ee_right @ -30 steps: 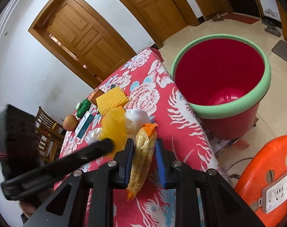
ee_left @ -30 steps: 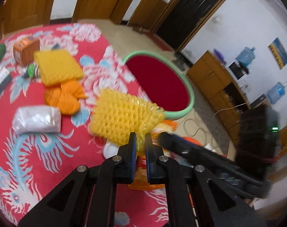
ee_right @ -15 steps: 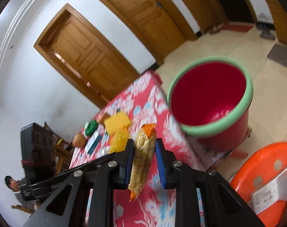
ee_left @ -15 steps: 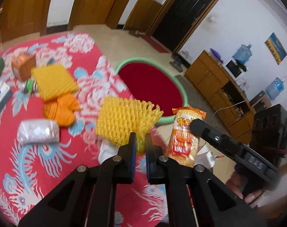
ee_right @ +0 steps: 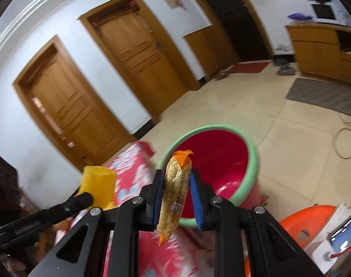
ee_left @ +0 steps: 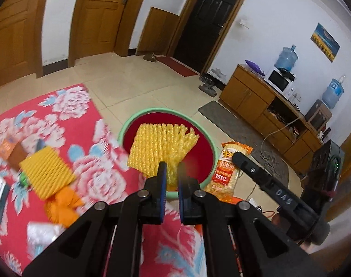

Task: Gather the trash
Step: 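Move both tools over the bucket and release the foam net and snack bag, then move both tools back from the bucket toward the table items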

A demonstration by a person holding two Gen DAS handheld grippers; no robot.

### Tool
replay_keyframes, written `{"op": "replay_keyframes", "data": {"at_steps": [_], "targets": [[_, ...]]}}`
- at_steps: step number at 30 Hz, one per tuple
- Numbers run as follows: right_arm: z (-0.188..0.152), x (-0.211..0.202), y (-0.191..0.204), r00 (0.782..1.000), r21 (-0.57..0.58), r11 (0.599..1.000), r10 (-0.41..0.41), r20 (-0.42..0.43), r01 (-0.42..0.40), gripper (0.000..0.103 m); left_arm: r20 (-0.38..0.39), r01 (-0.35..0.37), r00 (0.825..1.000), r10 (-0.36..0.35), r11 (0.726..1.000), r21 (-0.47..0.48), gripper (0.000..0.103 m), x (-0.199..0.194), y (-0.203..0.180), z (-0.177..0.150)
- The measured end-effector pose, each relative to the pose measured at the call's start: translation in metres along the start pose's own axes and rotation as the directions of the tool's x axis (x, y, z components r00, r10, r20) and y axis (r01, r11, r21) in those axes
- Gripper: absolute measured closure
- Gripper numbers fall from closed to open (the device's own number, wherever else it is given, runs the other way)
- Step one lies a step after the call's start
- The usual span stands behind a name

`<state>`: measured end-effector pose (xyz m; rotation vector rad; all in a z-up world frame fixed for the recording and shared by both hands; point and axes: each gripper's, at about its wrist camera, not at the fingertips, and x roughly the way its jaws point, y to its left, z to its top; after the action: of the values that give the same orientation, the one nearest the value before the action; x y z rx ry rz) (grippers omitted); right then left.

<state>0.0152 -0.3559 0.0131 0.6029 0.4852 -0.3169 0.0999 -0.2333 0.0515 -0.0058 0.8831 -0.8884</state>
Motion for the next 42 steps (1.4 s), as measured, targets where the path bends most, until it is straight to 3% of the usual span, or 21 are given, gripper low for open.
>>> {"op": "replay_keyframes", "data": {"at_steps": [8,17,23,29,37,42], "targets": [[0.008,0.034,-0.028,0.991,0.057,0.99,-0.129,0.017,0.128,0.078,-0.084,-0.029,0.996,0.032,0.999,0.042,0.096,0.074,-0.005,0.012],[0.006,0.066,-0.056,0.988,0.105,0.983,-0.152,-0.024,0.153,0.075,-0.118,-0.118,0.985,0.124,0.992,0.054,0.096,0.115,0.006,0.005],[0.001,0.067,-0.056,0.993,0.123,0.985,-0.115,-0.022,0.117,0.066,-0.116,-0.12,0.986,0.124,0.992,0.039,0.069,0.118,0.013,0.003],[-0.001,0.063,-0.058,0.995,0.144,0.984,-0.101,-0.015,0.102,0.056,-0.079,-0.115,0.99,0.116,0.993,0.023,0.062,0.105,0.01,0.009],[0.0,0.053,-0.055,0.997,0.149,0.986,-0.068,-0.021,0.071,0.051,-0.057,-0.164,0.985,0.163,0.987,-0.001,0.058,0.084,0.009,0.01],[0.0,0.039,-0.038,0.998,0.089,0.994,-0.069,0.001,0.068,0.037,-0.02,-0.207,0.978,0.207,0.978,-0.025,0.058,0.056,0.013,0.006]]}}
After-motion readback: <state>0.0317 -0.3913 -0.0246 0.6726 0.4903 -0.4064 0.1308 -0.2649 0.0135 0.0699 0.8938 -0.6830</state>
